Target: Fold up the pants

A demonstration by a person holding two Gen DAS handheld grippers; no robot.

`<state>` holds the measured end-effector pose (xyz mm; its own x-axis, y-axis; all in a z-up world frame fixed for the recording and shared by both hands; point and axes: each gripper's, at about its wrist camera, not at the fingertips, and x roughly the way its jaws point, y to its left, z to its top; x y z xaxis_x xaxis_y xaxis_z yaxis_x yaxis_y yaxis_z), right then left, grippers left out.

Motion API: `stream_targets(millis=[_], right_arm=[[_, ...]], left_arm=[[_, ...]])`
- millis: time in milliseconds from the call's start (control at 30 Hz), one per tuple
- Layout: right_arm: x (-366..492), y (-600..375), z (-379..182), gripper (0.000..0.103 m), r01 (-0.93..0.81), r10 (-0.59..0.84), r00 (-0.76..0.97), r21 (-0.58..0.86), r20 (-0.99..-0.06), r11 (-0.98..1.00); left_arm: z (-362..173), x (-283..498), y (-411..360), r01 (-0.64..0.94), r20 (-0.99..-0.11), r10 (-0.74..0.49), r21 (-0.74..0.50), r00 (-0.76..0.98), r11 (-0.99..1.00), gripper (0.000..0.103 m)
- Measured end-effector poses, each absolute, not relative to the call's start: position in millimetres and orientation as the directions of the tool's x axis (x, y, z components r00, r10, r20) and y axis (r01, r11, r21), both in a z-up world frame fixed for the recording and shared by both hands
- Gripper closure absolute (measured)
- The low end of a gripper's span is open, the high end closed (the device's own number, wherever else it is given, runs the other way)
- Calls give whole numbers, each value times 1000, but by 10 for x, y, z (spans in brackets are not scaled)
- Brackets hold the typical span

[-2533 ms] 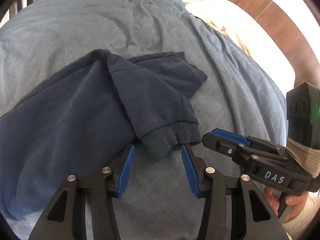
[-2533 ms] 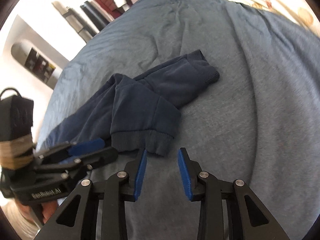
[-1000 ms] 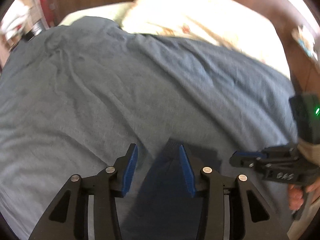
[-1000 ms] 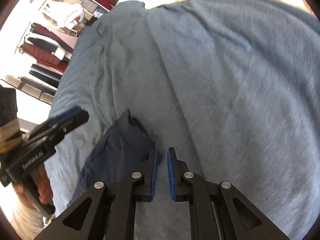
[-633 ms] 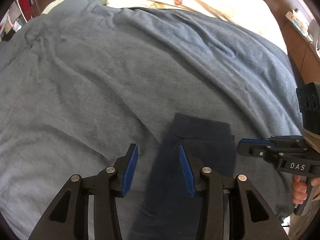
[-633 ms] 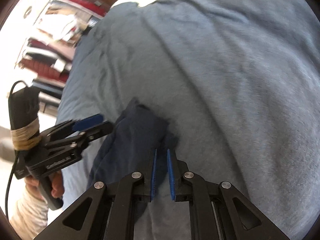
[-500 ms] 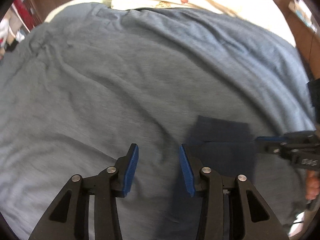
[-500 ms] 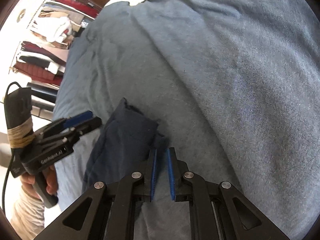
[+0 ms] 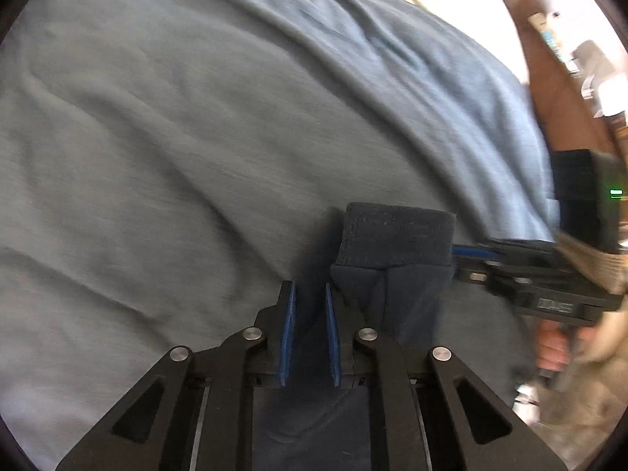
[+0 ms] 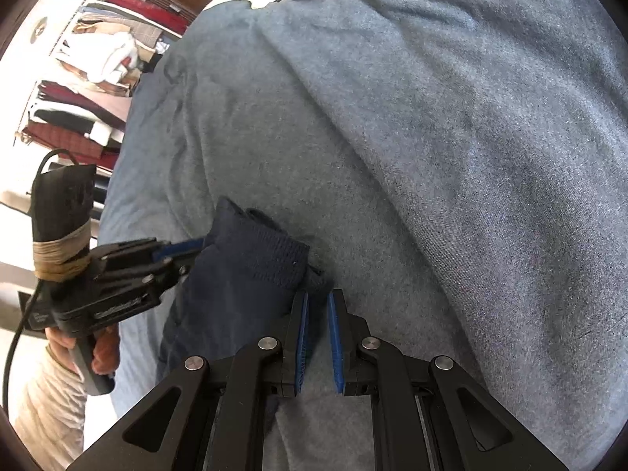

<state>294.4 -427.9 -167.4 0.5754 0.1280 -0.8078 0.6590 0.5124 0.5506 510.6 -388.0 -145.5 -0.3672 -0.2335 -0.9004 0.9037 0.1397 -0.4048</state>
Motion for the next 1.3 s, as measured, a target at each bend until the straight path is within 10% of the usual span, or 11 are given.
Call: stream_targets(millis=[133, 400, 700, 1300], right_arm=[[2929, -4279, -1705, 70, 637, 140, 606, 583, -783, 504], [2965, -4284, -1798, 70, 626, 155, 609, 591, -778, 508], [2979, -4269, -1729, 91, 603, 143, 621, 587, -770, 541], [2905, -4826, -1498, 93, 667, -54, 589, 448, -806, 596]], left_arm=[[-1578, 5083, -3947, 912, -914, -197, -385, -355, 142, 88], [-1576, 5140, -4073, 916, -912, -221, -380, -347, 130, 76], [-1537, 5128, -4014, 908, -902, -244, -396, -356, 140, 90], [-1419, 5178, -4581, 882, -871, -381, -413, -310, 227, 90]])
